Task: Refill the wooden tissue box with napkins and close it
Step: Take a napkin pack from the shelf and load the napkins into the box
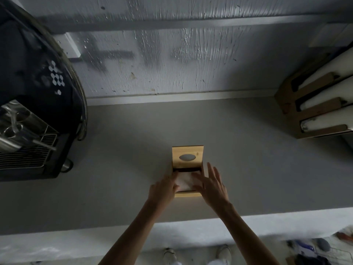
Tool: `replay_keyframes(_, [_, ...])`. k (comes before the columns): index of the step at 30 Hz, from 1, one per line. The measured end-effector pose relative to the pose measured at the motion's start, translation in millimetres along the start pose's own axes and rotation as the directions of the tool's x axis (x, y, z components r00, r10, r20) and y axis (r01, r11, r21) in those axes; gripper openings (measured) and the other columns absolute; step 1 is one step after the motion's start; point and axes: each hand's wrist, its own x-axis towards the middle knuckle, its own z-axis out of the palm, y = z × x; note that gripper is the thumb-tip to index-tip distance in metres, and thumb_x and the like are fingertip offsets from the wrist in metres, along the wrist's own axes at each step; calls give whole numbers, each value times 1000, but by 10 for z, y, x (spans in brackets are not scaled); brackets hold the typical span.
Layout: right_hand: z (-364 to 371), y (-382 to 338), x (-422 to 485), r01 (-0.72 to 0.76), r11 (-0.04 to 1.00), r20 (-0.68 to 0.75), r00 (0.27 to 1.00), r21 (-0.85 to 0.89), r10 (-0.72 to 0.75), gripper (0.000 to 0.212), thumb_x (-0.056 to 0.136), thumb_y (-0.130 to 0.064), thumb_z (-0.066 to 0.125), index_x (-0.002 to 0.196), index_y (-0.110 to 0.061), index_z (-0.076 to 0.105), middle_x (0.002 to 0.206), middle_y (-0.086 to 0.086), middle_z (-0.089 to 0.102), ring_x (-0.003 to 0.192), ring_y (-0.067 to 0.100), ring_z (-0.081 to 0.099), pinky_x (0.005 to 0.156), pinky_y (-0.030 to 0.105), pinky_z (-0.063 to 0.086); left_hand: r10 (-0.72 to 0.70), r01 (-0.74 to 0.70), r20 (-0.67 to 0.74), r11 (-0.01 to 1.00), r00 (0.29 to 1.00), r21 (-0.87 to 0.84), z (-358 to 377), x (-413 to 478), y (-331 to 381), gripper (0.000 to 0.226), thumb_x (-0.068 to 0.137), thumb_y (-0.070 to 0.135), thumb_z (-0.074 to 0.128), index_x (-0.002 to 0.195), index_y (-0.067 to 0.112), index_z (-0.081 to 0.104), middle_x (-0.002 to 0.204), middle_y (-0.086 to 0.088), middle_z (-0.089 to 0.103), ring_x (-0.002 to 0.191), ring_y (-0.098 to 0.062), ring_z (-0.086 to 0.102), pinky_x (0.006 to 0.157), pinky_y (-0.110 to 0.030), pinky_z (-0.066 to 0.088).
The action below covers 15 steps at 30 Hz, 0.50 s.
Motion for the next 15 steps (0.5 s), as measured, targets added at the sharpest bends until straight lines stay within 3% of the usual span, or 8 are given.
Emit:
replay_keyframes(3, [-42,6,13,-11,999,36,999,-50,13,56,91,-36,62,142,-41,38,164,5,5,151,33,5,107,50,43,15,-13,-33,998,999,69,-11,-23,42,52,97,32,47,146,30,29,132,-8,54,108,-31,64,85,-41,53])
replay_keyframes(9, [-163,-92,-12,-122,986,103,986,-115,134,56,91,-39,61,142,-35,38,162,11,10,150,35,7,110,52,37,-24,21,102,999,995,35,-49,61,36,49,98,30,47,144,27,33,131,-11,57,116,-32,59,90,-43,49])
replay_keyframes(12, [-189,-237,-91,-125,976,-37,992,-179,120,53,88,-30,67,137,-26,47,150,15,37,137,34,36,100,43,46,-46,52,112,997,993,-56,-21,64,45,53,97,26,49,145,24,29,139,-10,53,121,-33,56,96,-45,48])
replay_keyframes(15, [-184,-435,-83,1,996,-245,969,-85,-22,34,74,-22,81,104,-15,67,110,7,69,97,24,67,77,35,57,-64,82,92,977,994,-198,19,33,56,58,97,23,48,148,19,20,142,-14,50,122,-33,57,99,-47,50])
